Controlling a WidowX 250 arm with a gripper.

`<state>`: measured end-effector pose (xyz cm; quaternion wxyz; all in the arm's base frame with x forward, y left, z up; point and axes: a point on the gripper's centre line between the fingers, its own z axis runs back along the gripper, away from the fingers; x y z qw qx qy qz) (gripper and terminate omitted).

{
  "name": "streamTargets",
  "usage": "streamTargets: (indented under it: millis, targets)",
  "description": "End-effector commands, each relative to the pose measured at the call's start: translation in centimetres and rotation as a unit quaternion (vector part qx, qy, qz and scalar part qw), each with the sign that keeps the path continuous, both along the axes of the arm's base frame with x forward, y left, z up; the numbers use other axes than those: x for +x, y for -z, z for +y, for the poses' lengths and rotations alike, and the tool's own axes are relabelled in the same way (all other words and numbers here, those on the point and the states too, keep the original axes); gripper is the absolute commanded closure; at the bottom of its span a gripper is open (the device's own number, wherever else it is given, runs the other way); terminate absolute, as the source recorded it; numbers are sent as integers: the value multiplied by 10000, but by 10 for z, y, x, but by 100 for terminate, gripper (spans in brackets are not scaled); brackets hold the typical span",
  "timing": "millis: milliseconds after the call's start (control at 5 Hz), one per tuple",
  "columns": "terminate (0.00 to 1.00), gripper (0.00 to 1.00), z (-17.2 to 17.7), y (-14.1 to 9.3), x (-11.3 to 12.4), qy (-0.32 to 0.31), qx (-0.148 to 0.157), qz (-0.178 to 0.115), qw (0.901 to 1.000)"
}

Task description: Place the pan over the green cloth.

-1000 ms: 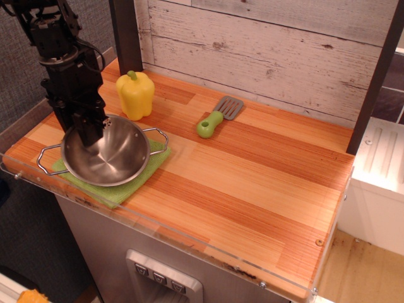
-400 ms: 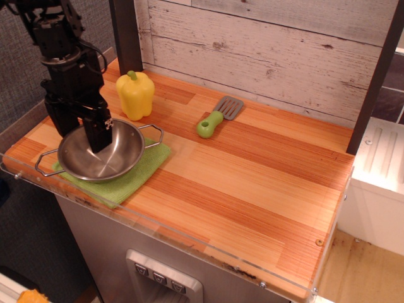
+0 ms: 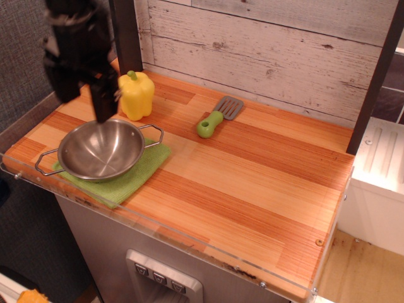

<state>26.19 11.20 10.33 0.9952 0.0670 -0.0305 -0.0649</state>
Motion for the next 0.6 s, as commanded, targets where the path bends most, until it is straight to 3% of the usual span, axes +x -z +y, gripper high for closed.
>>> streamTargets:
  millis: [0,400]
  targets:
    - [0,0,-47,-42,9,-574,38,-324,9978]
    - [0,0,-69,-24,19,-139,-649,-137,9977]
